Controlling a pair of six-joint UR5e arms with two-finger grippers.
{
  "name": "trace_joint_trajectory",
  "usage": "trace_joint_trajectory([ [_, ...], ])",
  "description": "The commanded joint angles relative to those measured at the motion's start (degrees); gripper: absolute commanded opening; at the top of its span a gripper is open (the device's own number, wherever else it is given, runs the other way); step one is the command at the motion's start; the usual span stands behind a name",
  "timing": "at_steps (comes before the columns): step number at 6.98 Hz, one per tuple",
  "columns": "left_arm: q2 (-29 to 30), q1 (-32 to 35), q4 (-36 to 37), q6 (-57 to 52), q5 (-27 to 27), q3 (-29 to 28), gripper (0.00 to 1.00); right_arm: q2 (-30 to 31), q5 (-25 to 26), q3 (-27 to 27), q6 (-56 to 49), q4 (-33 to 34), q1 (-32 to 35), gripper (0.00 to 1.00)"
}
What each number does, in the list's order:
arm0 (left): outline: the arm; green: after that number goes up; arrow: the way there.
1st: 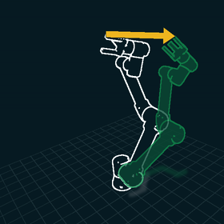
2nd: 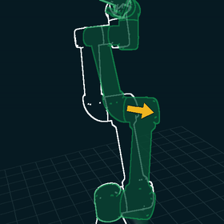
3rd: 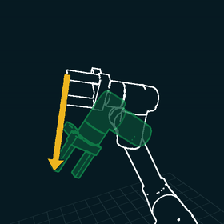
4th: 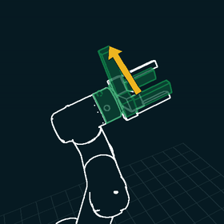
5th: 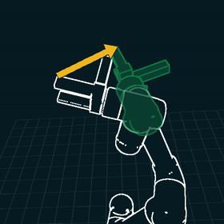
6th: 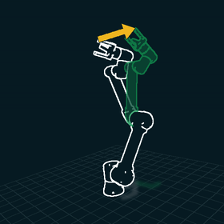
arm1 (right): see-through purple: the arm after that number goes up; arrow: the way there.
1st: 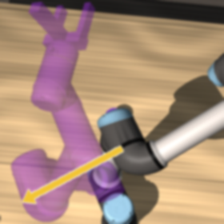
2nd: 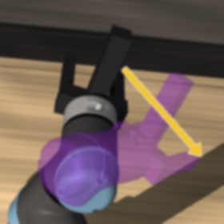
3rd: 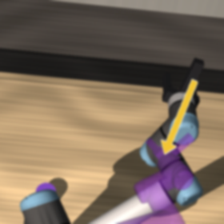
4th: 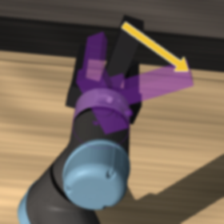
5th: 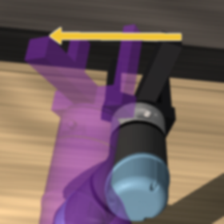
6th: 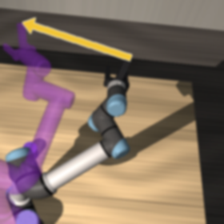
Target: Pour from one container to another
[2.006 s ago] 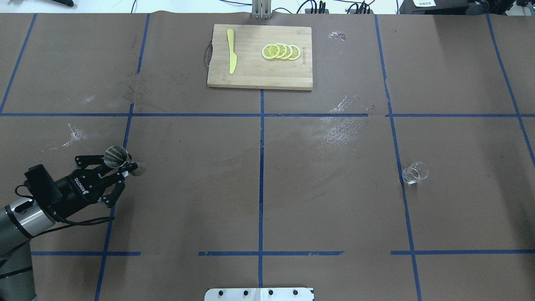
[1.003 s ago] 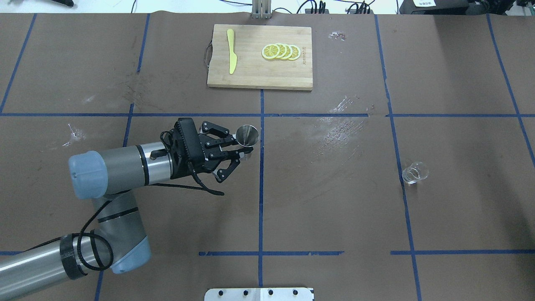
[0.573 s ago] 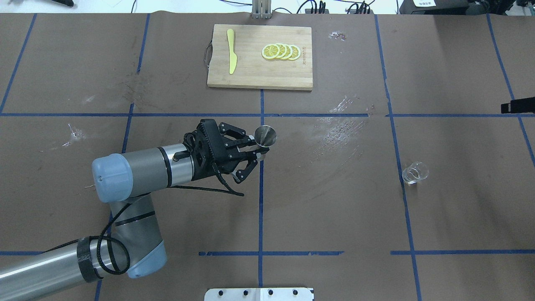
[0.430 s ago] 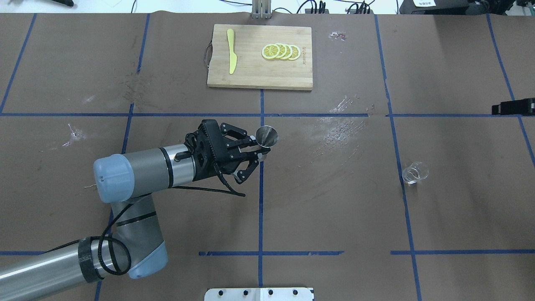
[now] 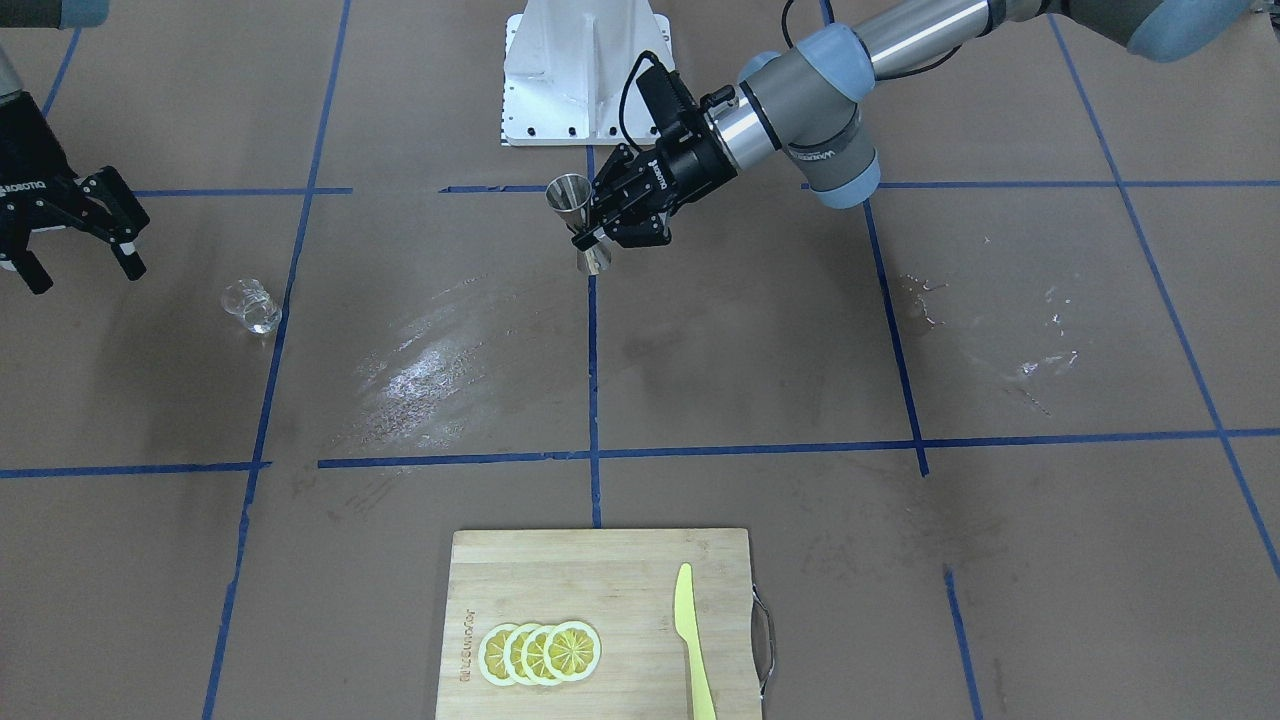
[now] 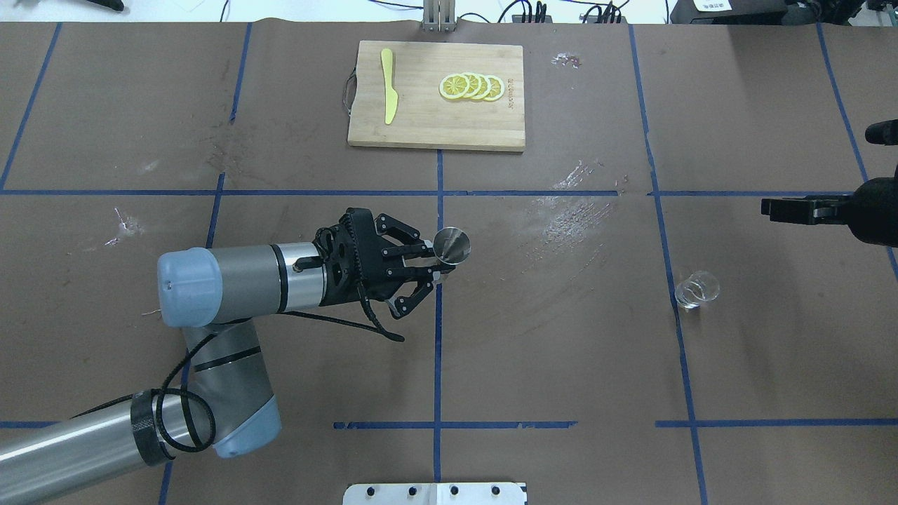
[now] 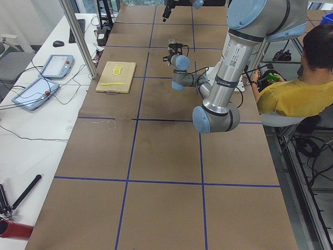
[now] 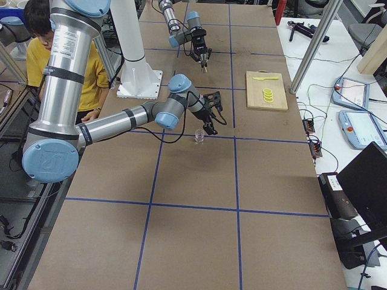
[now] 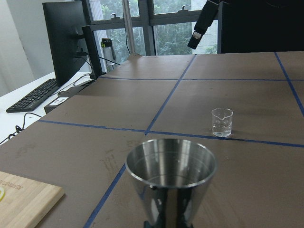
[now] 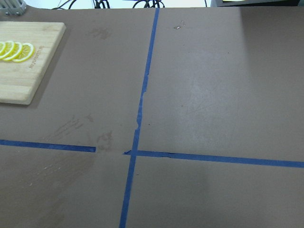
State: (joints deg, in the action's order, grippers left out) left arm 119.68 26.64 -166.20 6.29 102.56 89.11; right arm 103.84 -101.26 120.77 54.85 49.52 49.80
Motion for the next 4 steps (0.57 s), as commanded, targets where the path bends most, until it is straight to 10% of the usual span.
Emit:
trace_joint_trajectory([
  [1, 0.0, 2.8, -0.3, -0.3, 8.8, -1.2, 0.00, 3.0, 0.6, 0.9, 0.3, -5.5, -2.2, 1.00],
  [2, -0.1, 3.1, -0.4, -0.4, 8.8, -1.2, 0.00, 3.4, 1.9, 1.0, 2.1, -6.1, -3.7, 1.00],
  [4, 0.1, 3.0, -0.4, -0.3, 8.1, -1.3, 0.00, 3.4, 24.2, 0.9, 10.4, -6.1, -17.7, 1.00],
])
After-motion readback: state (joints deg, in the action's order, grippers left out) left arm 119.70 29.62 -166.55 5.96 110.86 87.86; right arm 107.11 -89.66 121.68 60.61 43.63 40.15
